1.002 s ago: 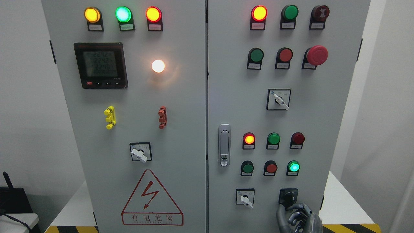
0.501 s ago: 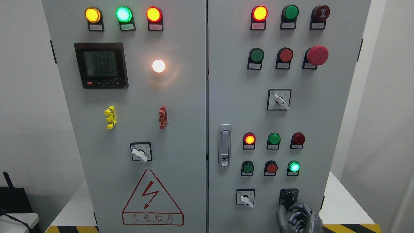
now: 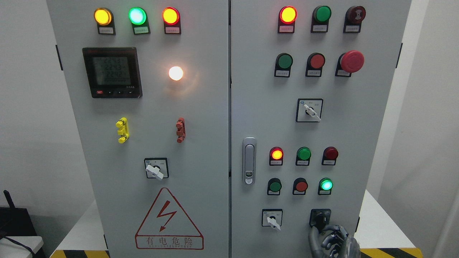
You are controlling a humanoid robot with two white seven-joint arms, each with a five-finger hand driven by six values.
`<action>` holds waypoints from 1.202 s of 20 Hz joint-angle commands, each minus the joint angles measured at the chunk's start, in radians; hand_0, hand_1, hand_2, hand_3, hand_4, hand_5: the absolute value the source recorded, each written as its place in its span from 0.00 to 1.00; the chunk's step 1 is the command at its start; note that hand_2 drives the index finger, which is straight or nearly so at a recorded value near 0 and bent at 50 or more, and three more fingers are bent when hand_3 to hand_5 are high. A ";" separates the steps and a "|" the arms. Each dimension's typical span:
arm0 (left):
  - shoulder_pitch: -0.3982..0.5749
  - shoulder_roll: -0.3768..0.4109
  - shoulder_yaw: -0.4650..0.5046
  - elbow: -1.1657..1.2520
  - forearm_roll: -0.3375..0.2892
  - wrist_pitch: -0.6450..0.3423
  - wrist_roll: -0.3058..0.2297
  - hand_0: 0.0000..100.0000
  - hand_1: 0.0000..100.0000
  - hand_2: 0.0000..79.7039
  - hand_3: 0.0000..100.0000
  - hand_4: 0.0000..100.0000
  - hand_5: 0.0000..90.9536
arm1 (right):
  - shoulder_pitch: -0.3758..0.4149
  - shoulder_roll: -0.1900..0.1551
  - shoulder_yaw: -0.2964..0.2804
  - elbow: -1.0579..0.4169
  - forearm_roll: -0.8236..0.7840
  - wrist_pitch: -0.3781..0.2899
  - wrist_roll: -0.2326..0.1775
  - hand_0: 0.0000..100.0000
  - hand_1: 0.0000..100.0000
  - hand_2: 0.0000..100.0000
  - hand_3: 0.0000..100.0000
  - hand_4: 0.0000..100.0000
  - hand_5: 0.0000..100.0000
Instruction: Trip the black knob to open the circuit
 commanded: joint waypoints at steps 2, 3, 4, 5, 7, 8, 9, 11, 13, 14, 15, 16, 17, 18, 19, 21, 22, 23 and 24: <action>-0.008 0.000 0.000 0.000 -0.034 0.000 0.001 0.12 0.39 0.00 0.00 0.00 0.00 | 0.000 -0.004 -0.001 -0.001 0.009 0.000 -0.001 0.40 0.77 0.51 0.89 0.91 0.94; -0.008 0.000 0.000 0.000 -0.034 0.000 0.001 0.12 0.39 0.00 0.00 0.00 0.00 | 0.000 -0.004 -0.001 -0.001 0.012 0.000 -0.001 0.40 0.77 0.52 0.88 0.91 0.94; -0.008 0.000 0.000 0.000 -0.032 0.000 0.001 0.12 0.39 0.00 0.00 0.00 0.00 | 0.002 -0.004 -0.001 -0.001 0.012 0.000 -0.001 0.40 0.77 0.51 0.88 0.91 0.94; -0.008 0.000 0.000 0.000 -0.032 0.000 0.001 0.12 0.39 0.00 0.00 0.00 0.00 | 0.000 -0.004 -0.001 -0.001 0.012 0.000 -0.001 0.40 0.77 0.51 0.88 0.91 0.94; -0.008 0.000 0.000 0.000 -0.032 0.000 0.001 0.12 0.39 0.00 0.00 0.00 0.00 | 0.000 -0.004 -0.001 -0.001 0.012 0.000 -0.001 0.40 0.77 0.51 0.88 0.90 0.94; -0.008 0.000 0.000 0.000 -0.032 0.000 0.001 0.12 0.39 0.00 0.00 0.00 0.00 | 0.002 -0.005 -0.002 -0.001 0.012 -0.001 -0.001 0.40 0.77 0.51 0.88 0.90 0.94; -0.008 0.000 0.000 0.000 -0.034 0.000 0.001 0.12 0.39 0.00 0.00 0.00 0.00 | 0.003 -0.005 -0.001 -0.001 0.012 -0.001 -0.001 0.40 0.77 0.51 0.88 0.90 0.94; -0.008 0.000 0.000 0.000 -0.034 0.000 0.001 0.12 0.39 0.00 0.00 0.00 0.00 | 0.003 -0.005 -0.001 -0.001 0.012 -0.001 0.001 0.40 0.78 0.51 0.88 0.90 0.94; -0.008 0.000 0.000 0.000 -0.034 0.000 0.001 0.12 0.39 0.00 0.00 0.00 0.00 | 0.005 -0.005 -0.001 -0.001 0.012 -0.001 -0.001 0.41 0.78 0.50 0.88 0.90 0.94; -0.008 0.000 0.000 0.000 -0.034 0.000 0.001 0.12 0.39 0.00 0.00 0.00 0.00 | 0.005 -0.005 -0.001 -0.002 0.012 -0.001 -0.001 0.41 0.78 0.50 0.87 0.90 0.94; -0.008 0.000 0.000 0.000 -0.032 0.000 0.001 0.12 0.39 0.00 0.00 0.00 0.00 | 0.008 -0.007 -0.001 -0.002 0.012 -0.001 -0.001 0.41 0.79 0.50 0.87 0.90 0.94; -0.008 0.000 0.000 0.000 -0.034 0.000 0.001 0.12 0.39 0.00 0.00 0.00 0.00 | 0.006 -0.006 -0.002 -0.002 0.012 -0.001 0.001 0.42 0.79 0.50 0.87 0.90 0.94; -0.008 0.000 0.000 0.000 -0.034 0.000 0.001 0.12 0.39 0.00 0.00 0.00 0.00 | 0.008 -0.007 -0.002 -0.002 0.012 -0.001 -0.001 0.42 0.79 0.50 0.87 0.90 0.94; -0.008 0.000 0.000 0.000 -0.032 0.000 0.001 0.12 0.39 0.00 0.00 0.00 0.00 | 0.008 -0.007 -0.002 -0.002 0.012 -0.001 -0.001 0.42 0.79 0.50 0.87 0.90 0.94; -0.008 0.000 0.000 0.000 -0.032 0.000 0.001 0.12 0.39 0.00 0.00 0.00 0.00 | 0.008 -0.009 -0.002 -0.004 0.012 -0.001 -0.001 0.42 0.79 0.49 0.87 0.90 0.94; -0.008 0.000 0.000 0.000 -0.032 0.000 0.001 0.12 0.39 0.00 0.00 0.00 0.00 | 0.009 -0.012 -0.008 -0.005 0.012 -0.001 -0.001 0.42 0.79 0.49 0.87 0.89 0.94; -0.008 0.000 0.000 0.000 -0.034 0.000 0.001 0.12 0.39 0.00 0.00 0.00 0.00 | 0.011 -0.013 -0.008 -0.005 0.012 -0.004 0.001 0.42 0.80 0.49 0.87 0.89 0.94; -0.008 0.000 0.000 0.000 -0.034 0.000 0.001 0.12 0.39 0.00 0.00 0.00 0.00 | 0.016 -0.015 -0.010 -0.005 0.012 -0.007 -0.001 0.42 0.80 0.49 0.87 0.89 0.94; -0.008 0.000 0.000 0.000 -0.032 0.000 0.001 0.12 0.39 0.00 0.00 0.00 0.00 | 0.016 -0.015 -0.010 -0.005 0.012 -0.009 0.001 0.42 0.80 0.48 0.87 0.89 0.94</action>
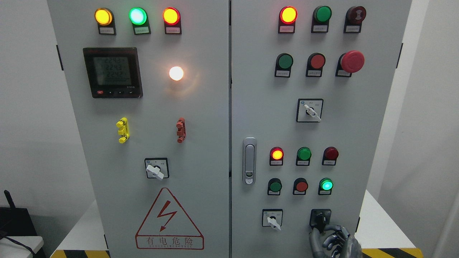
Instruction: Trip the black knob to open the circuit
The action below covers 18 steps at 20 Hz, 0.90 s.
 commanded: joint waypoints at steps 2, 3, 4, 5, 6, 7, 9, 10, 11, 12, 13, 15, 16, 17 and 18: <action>-0.008 0.000 0.000 0.000 -0.032 0.000 0.001 0.12 0.39 0.00 0.00 0.00 0.00 | 0.008 -0.007 -0.011 -0.004 0.000 -0.004 0.002 0.43 0.80 0.48 0.87 0.89 0.94; -0.008 0.000 0.000 0.000 -0.034 0.000 0.001 0.12 0.39 0.00 0.00 0.00 0.00 | 0.008 -0.007 -0.011 -0.004 0.000 -0.004 0.001 0.43 0.80 0.48 0.87 0.89 0.94; -0.008 0.000 0.000 0.000 -0.034 0.000 0.001 0.12 0.39 0.00 0.00 0.00 0.00 | 0.008 -0.007 -0.011 -0.004 0.000 -0.004 0.001 0.43 0.80 0.48 0.87 0.89 0.94; -0.008 0.000 0.000 0.000 -0.032 0.000 0.001 0.12 0.39 0.00 0.00 0.00 0.00 | 0.008 -0.007 -0.011 -0.004 0.000 -0.006 0.001 0.43 0.80 0.48 0.87 0.89 0.94; -0.008 0.000 0.000 0.000 -0.034 0.000 0.001 0.12 0.39 0.00 0.00 0.00 0.00 | 0.008 -0.007 -0.011 -0.004 0.000 -0.006 0.002 0.43 0.80 0.48 0.87 0.89 0.94; -0.008 0.000 0.000 0.000 -0.032 0.000 0.001 0.12 0.39 0.00 0.00 0.00 0.00 | 0.008 -0.007 -0.011 -0.004 0.000 -0.006 0.001 0.43 0.80 0.48 0.87 0.89 0.94; -0.008 0.000 0.000 0.000 -0.034 0.000 0.001 0.12 0.39 0.00 0.00 0.00 0.00 | 0.008 -0.007 -0.011 -0.004 0.000 -0.006 0.002 0.44 0.80 0.47 0.86 0.89 0.94; -0.008 0.000 0.000 0.000 -0.032 0.000 0.001 0.12 0.39 0.00 0.00 0.00 0.00 | 0.008 -0.007 -0.011 -0.004 0.000 -0.006 0.002 0.44 0.80 0.47 0.86 0.89 0.94; -0.008 -0.001 0.000 0.000 -0.034 0.000 0.001 0.12 0.39 0.00 0.00 0.00 0.00 | 0.008 -0.007 -0.011 -0.004 0.000 -0.006 0.002 0.44 0.80 0.47 0.86 0.89 0.94; -0.008 -0.001 0.000 0.000 -0.032 0.000 0.001 0.12 0.39 0.00 0.00 0.00 0.00 | 0.008 -0.007 -0.011 -0.004 0.000 -0.006 0.002 0.44 0.80 0.47 0.86 0.89 0.94; -0.008 0.000 0.000 0.000 -0.032 0.000 0.001 0.12 0.39 0.00 0.00 0.00 0.00 | 0.008 -0.009 -0.011 -0.003 0.000 -0.006 0.002 0.44 0.80 0.46 0.86 0.89 0.94; -0.008 0.000 0.000 0.000 -0.034 0.000 0.001 0.12 0.39 0.00 0.00 0.00 0.00 | 0.008 -0.009 -0.011 -0.003 0.000 -0.007 0.002 0.45 0.80 0.45 0.86 0.89 0.94; -0.008 0.000 0.000 0.000 -0.034 0.000 0.001 0.12 0.39 0.00 0.00 0.00 0.00 | 0.008 -0.007 -0.011 -0.003 0.000 -0.009 0.002 0.45 0.79 0.45 0.86 0.89 0.94; -0.008 0.000 0.000 0.000 -0.032 0.000 0.001 0.12 0.39 0.00 0.00 0.00 0.00 | 0.008 -0.009 -0.011 -0.003 -0.001 -0.010 0.002 0.45 0.79 0.44 0.86 0.89 0.94; -0.008 0.000 0.000 0.000 -0.034 0.000 0.001 0.12 0.39 0.00 0.00 0.00 0.00 | 0.009 -0.009 -0.011 -0.003 -0.001 -0.010 0.002 0.44 0.79 0.44 0.86 0.89 0.94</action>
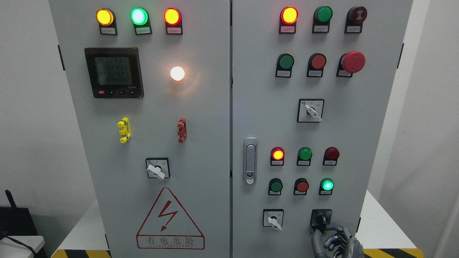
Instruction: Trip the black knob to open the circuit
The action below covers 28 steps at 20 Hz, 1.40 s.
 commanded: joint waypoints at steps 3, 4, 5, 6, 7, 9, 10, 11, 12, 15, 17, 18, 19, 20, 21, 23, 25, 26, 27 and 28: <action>-0.008 0.000 0.000 0.000 -0.032 0.000 0.001 0.12 0.39 0.00 0.00 0.00 0.00 | 0.002 -0.001 -0.004 -0.001 -0.001 -0.005 0.000 0.41 0.77 0.43 0.86 0.89 0.94; -0.008 0.000 0.000 0.000 -0.034 0.000 0.001 0.12 0.39 0.00 0.00 0.00 0.00 | 0.002 -0.002 -0.004 -0.001 -0.001 -0.008 0.000 0.40 0.77 0.43 0.86 0.90 0.94; -0.008 0.000 0.000 0.000 -0.032 0.000 0.001 0.12 0.39 0.00 0.00 0.00 0.00 | 0.002 -0.001 -0.003 -0.001 -0.001 -0.008 0.000 0.40 0.77 0.43 0.86 0.90 0.94; -0.008 0.000 0.000 0.000 -0.032 0.000 0.001 0.12 0.39 0.00 0.00 0.00 0.00 | 0.002 -0.002 -0.004 -0.001 -0.001 -0.008 0.000 0.39 0.77 0.43 0.86 0.90 0.94; -0.008 0.000 0.000 0.000 -0.034 0.000 0.001 0.12 0.39 0.00 0.00 0.00 0.00 | 0.003 -0.002 -0.004 -0.001 -0.001 -0.008 0.000 0.38 0.77 0.43 0.86 0.90 0.94; -0.008 0.000 0.000 0.000 -0.034 0.000 0.001 0.12 0.39 0.00 0.00 0.00 0.00 | 0.006 -0.004 -0.004 -0.001 -0.001 -0.010 0.000 0.37 0.77 0.43 0.86 0.90 0.94; -0.008 -0.001 0.000 0.000 -0.034 0.000 0.001 0.12 0.39 0.00 0.00 0.00 0.00 | 0.009 -0.004 -0.004 -0.001 -0.001 -0.010 0.000 0.37 0.76 0.43 0.86 0.90 0.94; -0.008 0.000 0.000 0.000 -0.034 0.000 0.001 0.12 0.39 0.00 0.00 0.00 0.00 | 0.017 -0.010 -0.004 -0.003 -0.003 -0.014 0.000 0.36 0.76 0.43 0.86 0.90 0.94; -0.008 0.000 0.000 0.000 -0.032 0.000 0.001 0.12 0.39 0.00 0.00 0.00 0.00 | 0.022 -0.012 -0.004 -0.004 -0.003 -0.027 0.000 0.36 0.76 0.41 0.86 0.90 0.94; -0.008 0.000 0.000 0.000 -0.034 0.000 0.001 0.12 0.39 0.00 0.00 0.00 0.00 | 0.041 -0.021 -0.004 -0.004 -0.003 -0.065 0.002 0.35 0.75 0.39 0.87 0.90 0.94; -0.008 0.000 0.000 0.000 -0.032 0.000 0.001 0.12 0.39 0.00 0.00 0.00 0.00 | 0.061 -0.039 -0.006 -0.006 -0.003 -0.103 0.002 0.36 0.73 0.35 0.86 0.90 0.94; -0.008 0.000 0.000 0.000 -0.034 0.000 0.001 0.12 0.39 0.00 0.00 0.00 0.00 | 0.078 -0.048 -0.006 -0.009 -0.004 -0.132 0.003 0.36 0.71 0.33 0.86 0.89 0.94; -0.008 0.000 0.000 0.000 -0.034 0.000 0.001 0.12 0.39 0.00 0.00 0.00 0.00 | 0.092 -0.055 -0.006 -0.013 -0.004 -0.160 0.008 0.37 0.69 0.32 0.84 0.87 0.92; -0.008 0.000 0.000 0.000 -0.032 0.000 0.001 0.12 0.39 0.00 0.00 0.00 0.00 | 0.106 -0.062 -0.010 -0.015 -0.004 -0.181 0.011 0.37 0.68 0.32 0.81 0.83 0.89; -0.008 0.000 0.000 0.000 -0.034 0.000 0.001 0.12 0.39 0.00 0.00 0.00 0.00 | 0.117 -0.068 -0.015 -0.015 -0.004 -0.197 0.011 0.36 0.63 0.28 0.74 0.75 0.84; -0.008 0.000 0.000 0.000 -0.032 0.000 0.001 0.12 0.39 0.00 0.00 0.00 0.00 | 0.141 -0.076 -0.018 -0.017 -0.006 -0.211 0.012 0.34 0.59 0.25 0.65 0.65 0.72; -0.008 0.000 0.000 0.000 -0.032 0.000 0.001 0.12 0.39 0.00 0.00 0.00 0.00 | 0.187 -0.088 -0.018 -0.035 -0.012 -0.264 0.015 0.32 0.57 0.21 0.58 0.58 0.62; -0.008 0.000 0.000 0.000 -0.032 0.000 0.001 0.12 0.39 0.00 0.00 0.00 0.00 | 0.212 -0.096 -0.018 -0.036 -0.014 -0.307 0.035 0.32 0.52 0.20 0.54 0.55 0.57; -0.008 -0.001 0.000 0.000 -0.032 0.000 0.001 0.12 0.39 0.00 0.00 0.00 0.00 | 0.225 -0.096 -0.018 -0.037 -0.017 -0.339 0.057 0.30 0.46 0.18 0.50 0.52 0.52; -0.008 0.000 0.000 0.000 -0.032 0.000 0.001 0.12 0.39 0.00 0.00 0.00 0.00 | 0.235 -0.096 -0.018 -0.037 -0.020 -0.358 0.071 0.27 0.44 0.17 0.49 0.52 0.51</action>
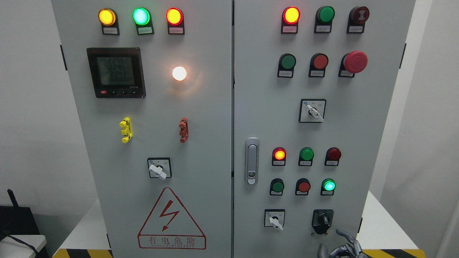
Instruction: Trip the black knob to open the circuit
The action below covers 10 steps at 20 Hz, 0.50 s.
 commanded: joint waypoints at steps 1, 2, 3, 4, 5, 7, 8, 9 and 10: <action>-0.008 0.000 0.000 0.000 -0.034 0.000 0.001 0.12 0.39 0.00 0.00 0.00 0.00 | 0.099 -0.038 -0.007 -0.020 -0.010 -0.081 0.039 0.20 0.40 0.16 0.46 0.50 0.47; -0.008 0.000 0.000 0.000 -0.034 0.000 0.001 0.12 0.39 0.00 0.00 0.00 0.00 | 0.116 -0.039 -0.004 -0.022 -0.012 -0.087 0.041 0.19 0.39 0.13 0.44 0.47 0.45; -0.008 0.000 0.000 0.000 -0.032 0.000 0.001 0.12 0.39 0.00 0.00 0.00 0.00 | 0.135 -0.041 -0.001 -0.032 -0.015 -0.096 0.042 0.18 0.37 0.10 0.41 0.45 0.42; -0.008 0.000 0.000 0.000 -0.032 0.000 0.001 0.12 0.39 0.00 0.00 0.00 0.00 | 0.155 -0.041 0.004 -0.046 -0.027 -0.110 0.042 0.18 0.35 0.07 0.38 0.42 0.39; -0.008 0.000 0.000 0.000 -0.032 0.000 0.001 0.12 0.39 0.00 0.00 0.00 0.00 | 0.173 -0.044 0.008 -0.063 -0.045 -0.126 0.050 0.18 0.32 0.05 0.34 0.39 0.36; -0.008 0.000 0.000 0.000 -0.032 0.000 0.001 0.12 0.39 0.00 0.00 0.00 0.00 | 0.216 -0.058 0.008 -0.094 -0.065 -0.148 0.102 0.17 0.29 0.03 0.30 0.35 0.33; -0.008 0.000 0.000 0.000 -0.034 0.000 0.001 0.12 0.39 0.00 0.00 0.00 0.00 | 0.237 -0.067 0.008 -0.106 -0.067 -0.156 0.124 0.16 0.26 0.01 0.28 0.33 0.32; -0.008 0.000 0.000 0.000 -0.034 0.000 0.001 0.12 0.39 0.00 0.00 0.00 0.00 | 0.257 -0.076 0.008 -0.120 -0.067 -0.166 0.130 0.16 0.24 0.00 0.26 0.32 0.31; -0.008 0.000 0.000 0.000 -0.034 0.000 0.001 0.12 0.39 0.00 0.00 0.00 0.00 | 0.276 -0.084 0.007 -0.126 -0.067 -0.183 0.131 0.15 0.23 0.00 0.25 0.31 0.30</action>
